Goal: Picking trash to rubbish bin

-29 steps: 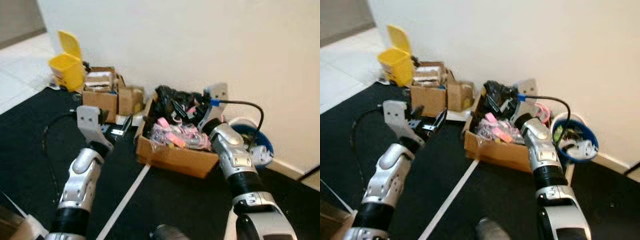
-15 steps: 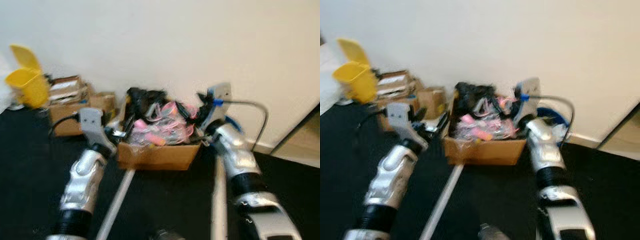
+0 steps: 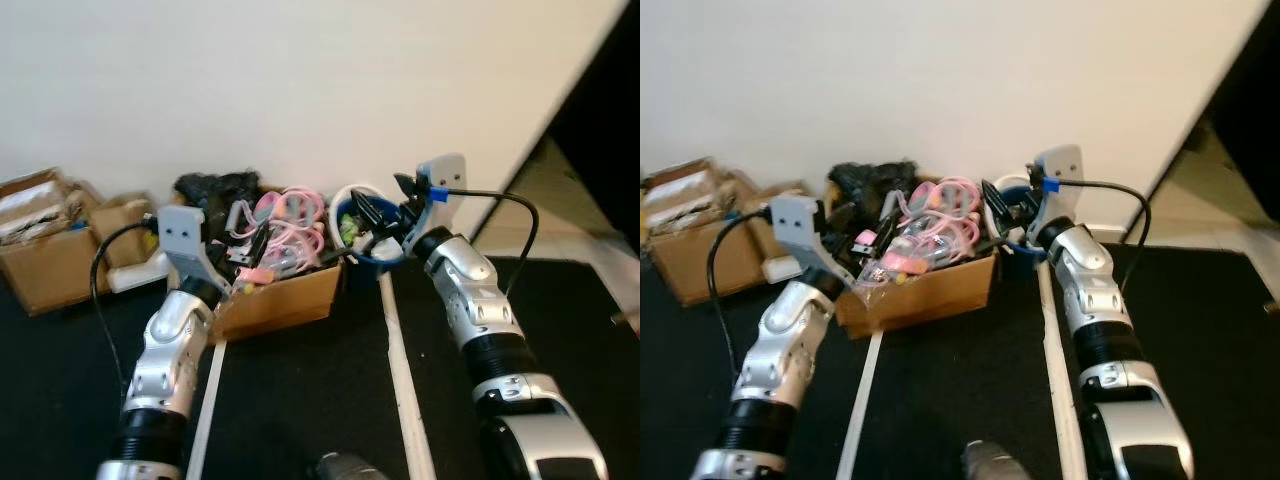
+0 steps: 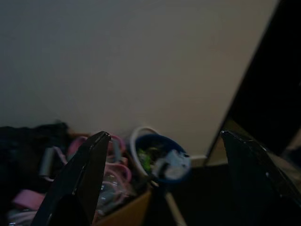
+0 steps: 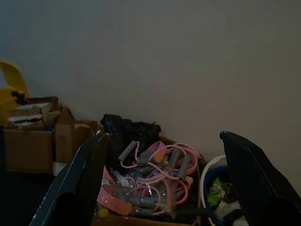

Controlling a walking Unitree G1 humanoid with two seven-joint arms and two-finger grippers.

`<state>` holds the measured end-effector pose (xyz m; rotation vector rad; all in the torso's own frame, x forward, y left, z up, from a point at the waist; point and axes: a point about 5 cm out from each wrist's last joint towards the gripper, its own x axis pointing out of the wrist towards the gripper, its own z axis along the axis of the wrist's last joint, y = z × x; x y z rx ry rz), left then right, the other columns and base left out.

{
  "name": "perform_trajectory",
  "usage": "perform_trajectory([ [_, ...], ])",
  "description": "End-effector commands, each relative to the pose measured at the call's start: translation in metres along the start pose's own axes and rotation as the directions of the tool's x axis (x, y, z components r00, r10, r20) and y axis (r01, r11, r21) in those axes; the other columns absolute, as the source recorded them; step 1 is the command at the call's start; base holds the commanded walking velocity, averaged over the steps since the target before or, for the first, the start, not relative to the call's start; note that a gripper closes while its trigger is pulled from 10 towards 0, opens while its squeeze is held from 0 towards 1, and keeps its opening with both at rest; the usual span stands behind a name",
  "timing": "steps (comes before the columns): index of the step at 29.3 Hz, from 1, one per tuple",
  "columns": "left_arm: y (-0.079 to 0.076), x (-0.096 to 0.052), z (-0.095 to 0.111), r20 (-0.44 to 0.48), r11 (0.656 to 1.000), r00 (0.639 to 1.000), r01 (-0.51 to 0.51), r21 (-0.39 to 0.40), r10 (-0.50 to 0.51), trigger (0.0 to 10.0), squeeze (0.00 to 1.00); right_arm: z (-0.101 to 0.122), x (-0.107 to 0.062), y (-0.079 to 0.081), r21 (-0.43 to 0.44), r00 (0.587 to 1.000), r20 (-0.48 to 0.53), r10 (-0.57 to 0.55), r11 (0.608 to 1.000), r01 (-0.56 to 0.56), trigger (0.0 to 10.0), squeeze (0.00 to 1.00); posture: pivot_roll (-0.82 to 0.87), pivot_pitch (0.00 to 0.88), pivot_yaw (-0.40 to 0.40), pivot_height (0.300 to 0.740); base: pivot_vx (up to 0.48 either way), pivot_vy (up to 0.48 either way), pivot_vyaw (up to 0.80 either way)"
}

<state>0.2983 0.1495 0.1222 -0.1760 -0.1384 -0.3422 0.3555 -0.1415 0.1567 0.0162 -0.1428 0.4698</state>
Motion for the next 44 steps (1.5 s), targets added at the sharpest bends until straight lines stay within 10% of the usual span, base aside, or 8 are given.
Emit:
perform_trajectory([
  [1,-0.0002,-0.0004,-0.0024,-0.014,1.000,1.000,-0.002,0.003,0.002,10.0,0.00,-0.0028,-0.0011,-0.0005,0.007,1.000,-0.010,-0.005,1.000,0.005,10.0,0.00,-0.04,0.000,-0.025,0.740,0.000,0.000,-0.79],
  [44,-0.0003,0.0009,-0.0027,-0.019,1.000,1.000,-0.005,0.007,0.006,10.0,0.00,-0.0024,-0.0005,-0.0017,0.002,1.000,-0.015,-0.011,1.000,0.011,10.0,0.00,-0.04,0.000,-0.027,0.740,0.000,0.000,-0.79],
])
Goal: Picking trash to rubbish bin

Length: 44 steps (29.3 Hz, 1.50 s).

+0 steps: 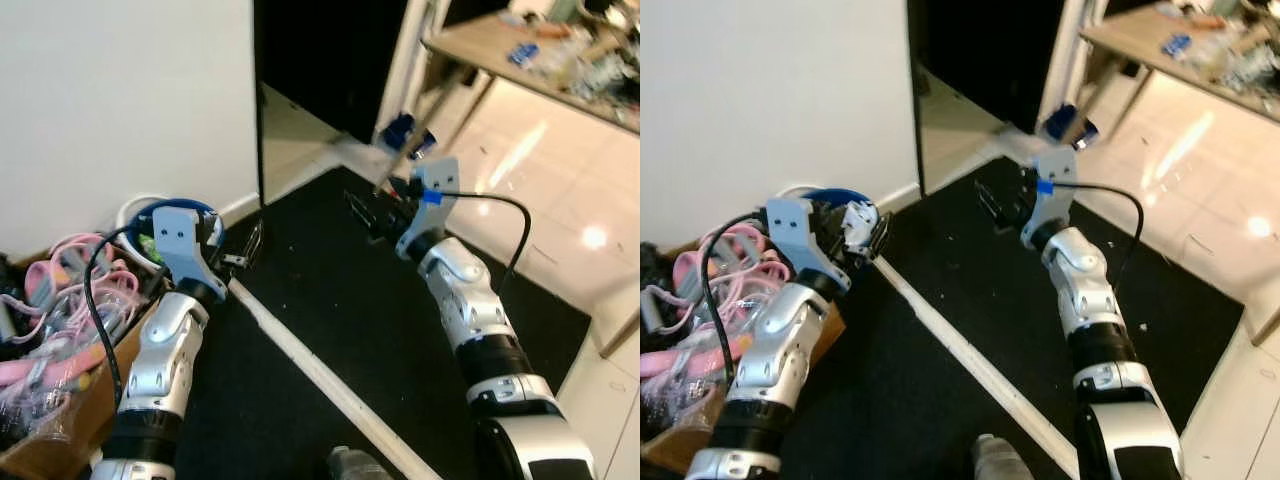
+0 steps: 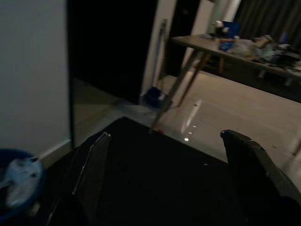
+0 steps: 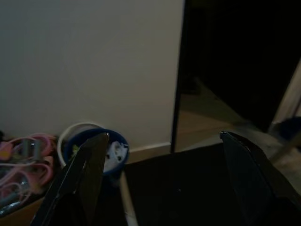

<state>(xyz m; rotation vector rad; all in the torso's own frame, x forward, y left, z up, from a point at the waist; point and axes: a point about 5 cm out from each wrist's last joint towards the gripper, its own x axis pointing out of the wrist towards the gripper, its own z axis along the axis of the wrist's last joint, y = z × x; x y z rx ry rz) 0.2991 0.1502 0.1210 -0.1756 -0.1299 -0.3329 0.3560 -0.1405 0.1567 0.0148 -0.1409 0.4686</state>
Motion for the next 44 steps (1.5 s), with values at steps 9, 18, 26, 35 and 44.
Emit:
perform_trajectory([
  [9,-0.0010,0.0010,-0.0022,-0.020,1.000,1.000,0.006,0.011,-0.006,10.0,0.00,-0.0024,-0.0011,-0.0019,0.005,1.000,-0.013,-0.010,1.000,0.010,10.0,0.00,-0.04,0.000,-0.028,0.740,0.000,0.000,-0.79],
  [18,-0.0009,0.0008,-0.0033,-0.024,1.000,1.000,0.007,0.010,-0.007,10.0,0.00,-0.0035,-0.0014,-0.0018,0.006,1.000,-0.014,-0.011,1.000,0.011,10.0,0.00,-0.04,0.000,-0.028,0.740,0.000,0.000,-0.79],
  [26,-0.0007,0.0009,-0.0033,-0.022,1.000,1.000,0.008,0.007,-0.008,10.0,0.00,-0.0037,-0.0013,-0.0017,0.006,1.000,-0.015,-0.012,1.000,0.012,10.0,0.00,-0.04,0.000,-0.028,0.740,0.000,0.000,-0.79],
  [35,-0.0008,0.0013,-0.0032,-0.020,1.000,1.000,0.008,0.007,-0.008,10.0,0.00,-0.0035,-0.0014,-0.0022,0.007,1.000,-0.014,-0.014,1.000,0.014,10.0,0.00,-0.04,0.000,-0.030,0.740,0.000,0.000,-0.79],
  [44,-0.0012,0.0016,-0.0021,-0.016,1.000,1.000,0.012,0.009,-0.011,10.0,0.00,-0.0028,-0.0013,-0.0028,0.007,1.000,-0.013,-0.016,1.000,0.016,10.0,0.00,-0.04,0.000,-0.030,0.740,0.000,0.000,-0.79],
])
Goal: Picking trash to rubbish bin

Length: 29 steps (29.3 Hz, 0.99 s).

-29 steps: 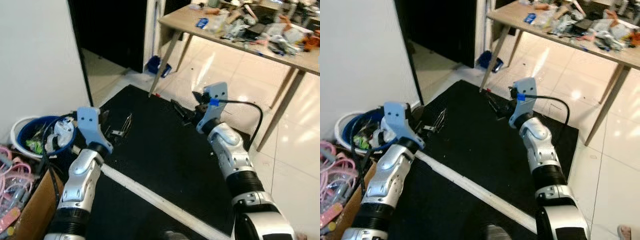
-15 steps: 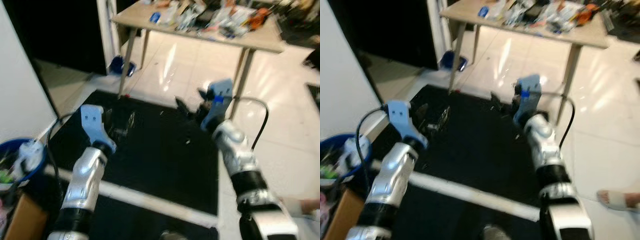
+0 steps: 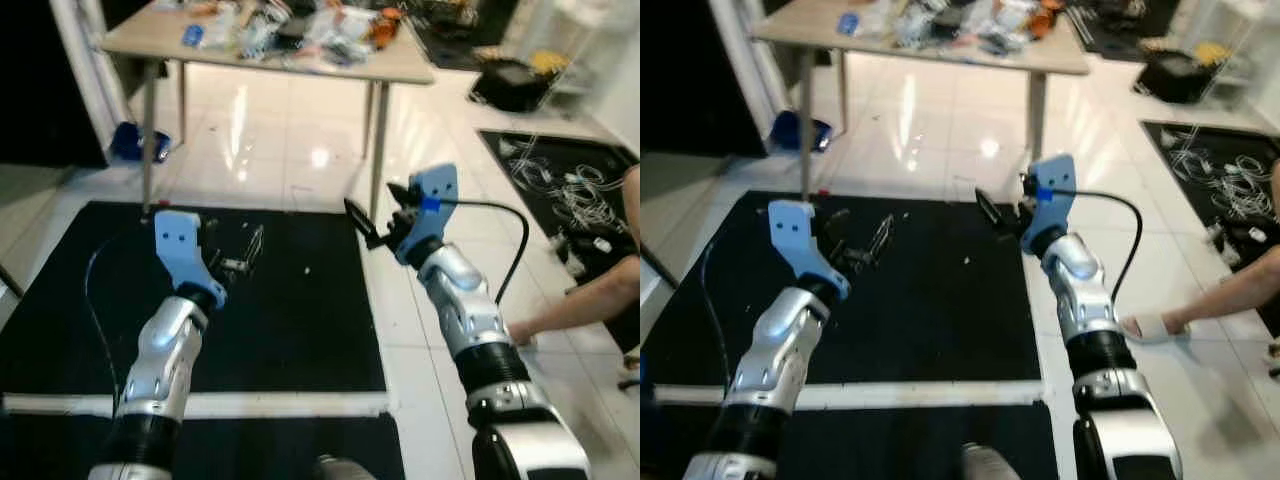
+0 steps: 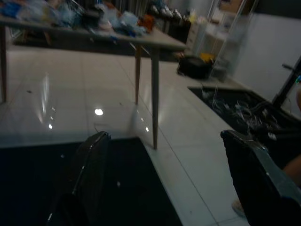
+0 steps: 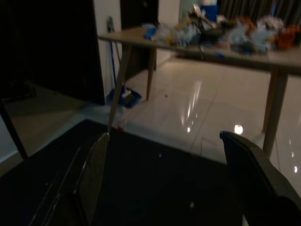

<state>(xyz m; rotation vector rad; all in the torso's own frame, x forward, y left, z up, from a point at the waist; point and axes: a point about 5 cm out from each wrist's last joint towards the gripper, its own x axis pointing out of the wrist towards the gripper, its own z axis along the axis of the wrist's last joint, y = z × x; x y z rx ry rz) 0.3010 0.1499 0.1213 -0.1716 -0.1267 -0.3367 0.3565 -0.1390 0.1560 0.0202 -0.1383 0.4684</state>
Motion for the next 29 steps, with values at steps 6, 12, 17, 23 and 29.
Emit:
perform_trajectory([
  [6,-0.0019,-0.0005,-0.0021,-0.011,1.000,1.000,0.014,0.005,-0.014,10.0,0.00,-0.0015,-0.0024,-0.0040,-0.001,1.000,-0.007,-0.017,1.000,0.017,10.0,0.00,-0.04,0.000,-0.030,0.740,0.000,0.000,-0.79],
  [12,-0.0050,-0.0018,0.0006,0.007,0.998,0.998,0.058,0.011,-0.058,10.0,0.00,-0.0001,-0.0028,-0.0053,-0.002,0.999,0.009,-0.035,0.999,0.035,10.0,0.00,-0.04,0.000,-0.030,0.740,0.206,0.000,-0.36],
  [17,-0.0052,-0.0018,0.0007,0.007,0.998,0.998,0.062,0.011,-0.062,10.0,0.00,0.0001,-0.0027,-0.0052,-0.005,0.999,0.008,-0.036,0.999,0.036,10.0,0.00,-0.04,0.000,-0.030,0.740,0.466,0.000,0.00],
  [23,-0.0058,-0.0019,0.0011,0.009,0.998,0.998,0.067,0.011,-0.067,10.0,0.00,0.0008,-0.0028,-0.0056,-0.008,0.999,0.010,-0.038,0.999,0.038,10.0,0.00,-0.04,0.000,-0.029,0.740,0.469,0.000,0.00],
  [29,-0.0060,-0.0022,0.0010,0.009,0.997,0.997,0.072,0.014,-0.072,10.0,0.00,0.0007,-0.0028,-0.0055,-0.010,0.999,0.011,-0.039,0.999,0.039,10.0,0.00,-0.04,0.000,-0.029,0.740,0.469,0.000,0.00],
])
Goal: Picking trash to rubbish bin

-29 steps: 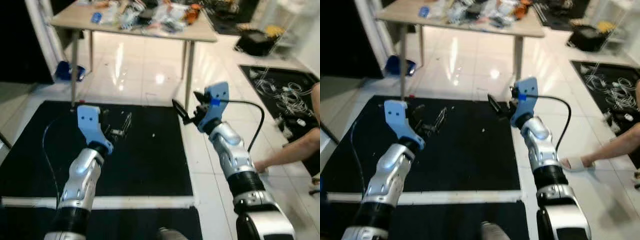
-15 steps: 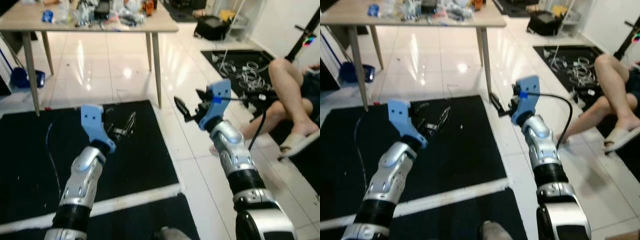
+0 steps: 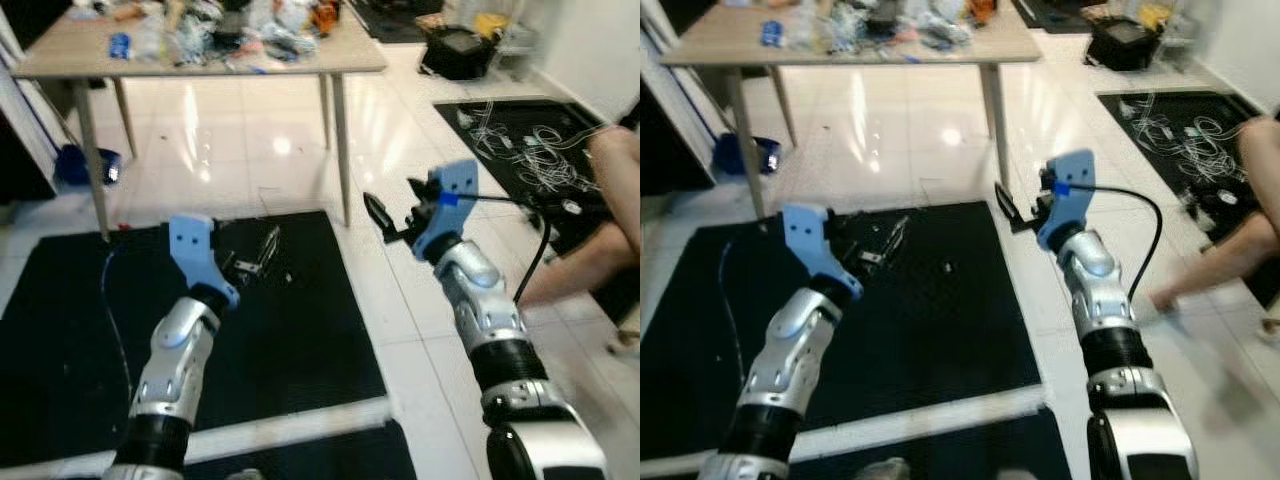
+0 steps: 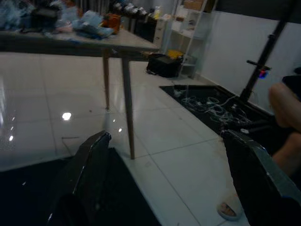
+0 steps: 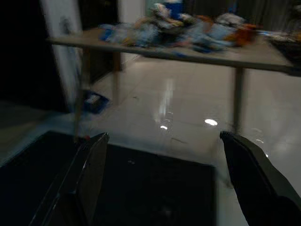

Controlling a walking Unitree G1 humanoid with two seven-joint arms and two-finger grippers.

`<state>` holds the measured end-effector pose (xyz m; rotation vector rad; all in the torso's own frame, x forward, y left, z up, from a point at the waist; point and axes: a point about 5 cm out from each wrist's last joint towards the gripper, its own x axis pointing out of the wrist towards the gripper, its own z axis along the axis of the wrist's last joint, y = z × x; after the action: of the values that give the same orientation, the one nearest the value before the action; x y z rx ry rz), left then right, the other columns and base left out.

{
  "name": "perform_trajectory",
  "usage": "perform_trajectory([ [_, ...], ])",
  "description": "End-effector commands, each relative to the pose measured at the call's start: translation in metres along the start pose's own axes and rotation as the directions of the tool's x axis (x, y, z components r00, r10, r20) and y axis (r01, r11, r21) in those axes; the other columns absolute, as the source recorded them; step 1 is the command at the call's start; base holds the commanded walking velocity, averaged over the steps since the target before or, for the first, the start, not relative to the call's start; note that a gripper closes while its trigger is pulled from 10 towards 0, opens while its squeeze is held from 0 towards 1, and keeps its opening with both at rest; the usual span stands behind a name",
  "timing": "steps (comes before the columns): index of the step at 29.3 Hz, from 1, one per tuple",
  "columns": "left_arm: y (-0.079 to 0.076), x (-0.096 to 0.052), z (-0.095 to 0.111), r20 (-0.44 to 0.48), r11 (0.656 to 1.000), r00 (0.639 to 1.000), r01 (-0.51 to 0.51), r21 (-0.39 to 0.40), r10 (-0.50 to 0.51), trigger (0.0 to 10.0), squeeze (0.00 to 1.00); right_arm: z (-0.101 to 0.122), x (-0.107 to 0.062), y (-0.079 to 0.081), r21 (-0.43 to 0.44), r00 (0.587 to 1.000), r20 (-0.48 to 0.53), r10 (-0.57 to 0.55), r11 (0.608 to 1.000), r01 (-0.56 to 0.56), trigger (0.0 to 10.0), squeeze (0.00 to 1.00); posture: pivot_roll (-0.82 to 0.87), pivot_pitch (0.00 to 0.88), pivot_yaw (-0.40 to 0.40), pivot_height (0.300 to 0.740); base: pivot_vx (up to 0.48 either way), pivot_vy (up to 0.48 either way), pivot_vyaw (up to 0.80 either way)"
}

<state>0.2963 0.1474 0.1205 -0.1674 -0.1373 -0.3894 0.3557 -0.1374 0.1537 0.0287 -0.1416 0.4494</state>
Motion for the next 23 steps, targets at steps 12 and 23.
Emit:
perform_trajectory([
  [12,-0.0028,0.0017,0.0016,0.004,1.000,1.000,0.025,0.013,-0.025,10.0,0.00,0.0027,-0.0023,-0.0077,-0.016,1.000,0.003,-0.024,1.000,0.024,10.0,0.00,-0.04,0.000,-0.029,0.740,0.469,0.000,0.00],
  [23,-0.0030,0.0015,0.0020,0.006,1.000,1.000,0.026,0.017,-0.026,10.0,0.00,0.0021,-0.0020,-0.0078,-0.012,1.000,-0.003,-0.023,1.000,0.023,10.0,0.00,-0.04,0.000,-0.029,0.740,0.469,0.000,-0.51],
])
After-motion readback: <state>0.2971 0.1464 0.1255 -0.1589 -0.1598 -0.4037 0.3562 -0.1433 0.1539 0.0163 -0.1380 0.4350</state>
